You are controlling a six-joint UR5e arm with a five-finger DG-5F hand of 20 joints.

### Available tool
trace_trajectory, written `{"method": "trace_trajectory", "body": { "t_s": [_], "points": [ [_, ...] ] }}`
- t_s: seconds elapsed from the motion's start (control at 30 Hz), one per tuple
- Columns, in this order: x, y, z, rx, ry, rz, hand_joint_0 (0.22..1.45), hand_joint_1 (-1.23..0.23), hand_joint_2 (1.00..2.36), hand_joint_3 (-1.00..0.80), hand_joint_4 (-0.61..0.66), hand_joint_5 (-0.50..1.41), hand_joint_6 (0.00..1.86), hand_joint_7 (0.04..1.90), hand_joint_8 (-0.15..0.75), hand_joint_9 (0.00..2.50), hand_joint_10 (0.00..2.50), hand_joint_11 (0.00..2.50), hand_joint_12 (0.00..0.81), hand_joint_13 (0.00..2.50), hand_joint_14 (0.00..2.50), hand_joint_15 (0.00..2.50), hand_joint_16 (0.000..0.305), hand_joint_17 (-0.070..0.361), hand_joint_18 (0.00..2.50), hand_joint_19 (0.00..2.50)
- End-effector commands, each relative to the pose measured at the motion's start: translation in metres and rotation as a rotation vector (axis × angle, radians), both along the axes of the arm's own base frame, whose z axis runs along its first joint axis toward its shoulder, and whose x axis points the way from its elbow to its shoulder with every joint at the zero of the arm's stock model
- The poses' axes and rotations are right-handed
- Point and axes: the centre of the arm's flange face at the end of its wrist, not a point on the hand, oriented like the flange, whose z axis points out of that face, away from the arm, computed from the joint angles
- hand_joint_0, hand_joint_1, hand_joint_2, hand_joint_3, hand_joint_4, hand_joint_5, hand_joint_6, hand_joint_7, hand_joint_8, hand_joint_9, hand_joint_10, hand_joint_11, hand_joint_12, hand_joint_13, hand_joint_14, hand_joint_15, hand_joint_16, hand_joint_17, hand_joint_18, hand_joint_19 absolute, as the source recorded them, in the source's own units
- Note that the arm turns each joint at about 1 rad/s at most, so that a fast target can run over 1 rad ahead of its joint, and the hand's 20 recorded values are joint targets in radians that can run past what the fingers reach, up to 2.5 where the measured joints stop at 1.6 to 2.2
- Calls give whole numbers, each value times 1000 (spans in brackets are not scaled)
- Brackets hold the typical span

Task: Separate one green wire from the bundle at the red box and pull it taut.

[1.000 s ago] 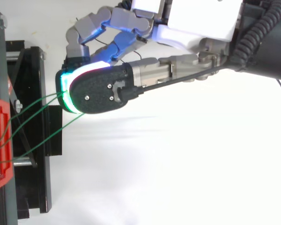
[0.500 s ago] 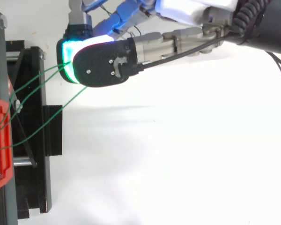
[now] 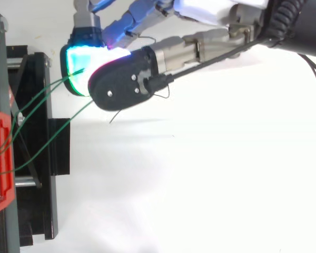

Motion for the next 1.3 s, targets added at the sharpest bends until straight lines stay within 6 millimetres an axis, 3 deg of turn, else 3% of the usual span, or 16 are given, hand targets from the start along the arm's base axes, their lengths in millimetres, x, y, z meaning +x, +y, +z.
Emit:
{"method": "trace_trajectory", "body": {
  "t_s": [0.0, 0.13, 0.27, 0.57, 0.7, 0.87, 1.13, 1.27],
  "points": [
    [2, 0, 7, -13, -4, 0, 555, -449, 1000, -494, 179, -188, 853, 1095, 284, 851, 20, 625, 355, 723, 12, 314, 55, 123, 632, 376],
    [2, 3, 8, -16, -2, 4, 592, -461, 1011, -388, 174, -187, 850, 1124, 278, 855, 21, 631, 350, 726, 12, 325, 54, 120, 634, 382],
    [3, 4, 9, -21, -4, 5, 589, -563, 1017, -299, 184, -199, 859, 1112, 282, 835, 21, 651, 353, 727, 14, 323, 54, 121, 639, 380],
    [-1, -5, 1, -23, 13, -1, 619, -753, 1020, -253, 172, -213, 874, 1067, 278, 792, 22, 682, 355, 727, 12, 328, 54, 121, 665, 373],
    [-1, -4, 0, -23, 16, 4, 639, -797, 1018, -279, 185, -217, 880, 1045, 278, 784, 19, 687, 352, 727, 12, 328, 53, 120, 673, 362],
    [0, 0, 1, -21, 14, 10, 653, -845, 1004, -452, 192, -216, 881, 1036, 276, 786, 21, 687, 349, 735, 12, 326, 53, 119, 686, 360],
    [1, 6, 2, -21, 8, 16, 580, -734, 1000, -500, 192, -208, 879, 1037, 279, 813, 21, 686, 349, 741, 14, 327, 53, 120, 697, 370],
    [1, 7, 1, -18, 11, 18, 547, -581, 1000, -500, 197, -204, 872, 1056, 283, 828, 20, 681, 357, 746, 12, 339, 55, 124, 689, 392]
  ]
}}
